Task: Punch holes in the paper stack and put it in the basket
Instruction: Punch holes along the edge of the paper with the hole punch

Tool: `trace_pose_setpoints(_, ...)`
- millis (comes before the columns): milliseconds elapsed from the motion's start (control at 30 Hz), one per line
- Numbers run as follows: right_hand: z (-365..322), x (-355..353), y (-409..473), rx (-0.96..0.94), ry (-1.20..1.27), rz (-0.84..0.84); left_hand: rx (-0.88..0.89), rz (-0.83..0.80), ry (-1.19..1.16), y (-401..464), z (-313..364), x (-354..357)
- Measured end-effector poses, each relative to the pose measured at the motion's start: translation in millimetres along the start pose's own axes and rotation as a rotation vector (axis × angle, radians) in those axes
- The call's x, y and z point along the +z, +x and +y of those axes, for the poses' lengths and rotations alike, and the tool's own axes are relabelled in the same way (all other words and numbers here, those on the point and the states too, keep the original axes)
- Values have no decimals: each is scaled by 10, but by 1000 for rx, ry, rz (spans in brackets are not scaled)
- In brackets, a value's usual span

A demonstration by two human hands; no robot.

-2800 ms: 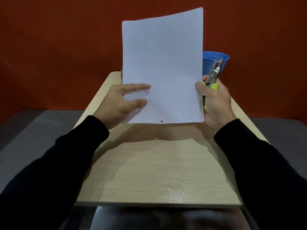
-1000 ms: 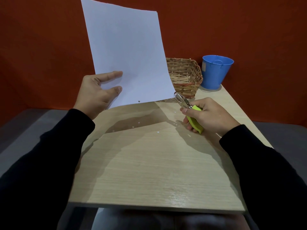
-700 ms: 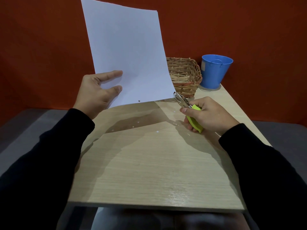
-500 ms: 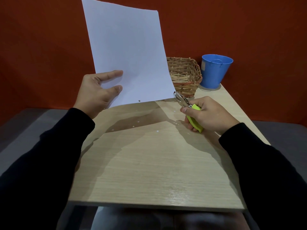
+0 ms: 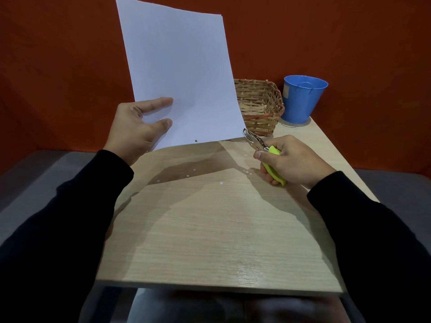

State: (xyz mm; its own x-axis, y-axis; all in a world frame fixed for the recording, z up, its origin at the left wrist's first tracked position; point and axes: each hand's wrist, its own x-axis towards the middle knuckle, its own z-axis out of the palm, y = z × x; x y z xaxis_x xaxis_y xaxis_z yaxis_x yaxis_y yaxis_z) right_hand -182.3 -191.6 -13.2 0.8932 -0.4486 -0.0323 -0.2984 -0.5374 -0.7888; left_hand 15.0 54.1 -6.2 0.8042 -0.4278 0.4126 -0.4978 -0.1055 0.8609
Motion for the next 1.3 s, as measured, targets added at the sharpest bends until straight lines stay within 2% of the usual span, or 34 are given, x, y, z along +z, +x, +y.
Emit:
trace_pose_setpoints(600, 1, -8, -4, -4, -98, 7, -7, 9, -18, 30, -59, 37)
trace_pose_setpoints(833, -7, -51, 22, 138, -159, -50, -121, -36, 44, -13, -107, 157)
trace_pose_setpoints(1100, 29, -41, 74, 189, -212, -4, -175, -6, 58, -104, -178, 355)
trace_pose_setpoints(1300, 35, -91, 71, 231, -175, -49, -189, -1, 39, -157, -123, 436)
